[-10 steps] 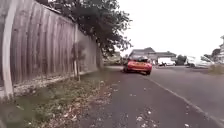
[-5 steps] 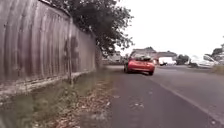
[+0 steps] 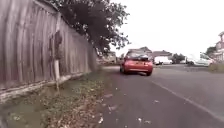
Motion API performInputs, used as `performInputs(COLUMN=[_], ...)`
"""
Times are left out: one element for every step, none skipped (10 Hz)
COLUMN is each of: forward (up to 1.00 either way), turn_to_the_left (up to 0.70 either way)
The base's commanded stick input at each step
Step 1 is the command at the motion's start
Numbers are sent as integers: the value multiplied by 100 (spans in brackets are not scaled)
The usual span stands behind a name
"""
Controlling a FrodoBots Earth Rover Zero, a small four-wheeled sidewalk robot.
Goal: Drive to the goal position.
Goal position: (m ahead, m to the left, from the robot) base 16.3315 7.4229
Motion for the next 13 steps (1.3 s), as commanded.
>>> performInputs(forward=[100, 100, 100, 100, 100, 100, 100, 100, 100, 100, 100, 100, 100], turn_to_the_left=[0, 0, 0, 0, 0, 0, 0, 9, 27, 29, 0, 0, 0])
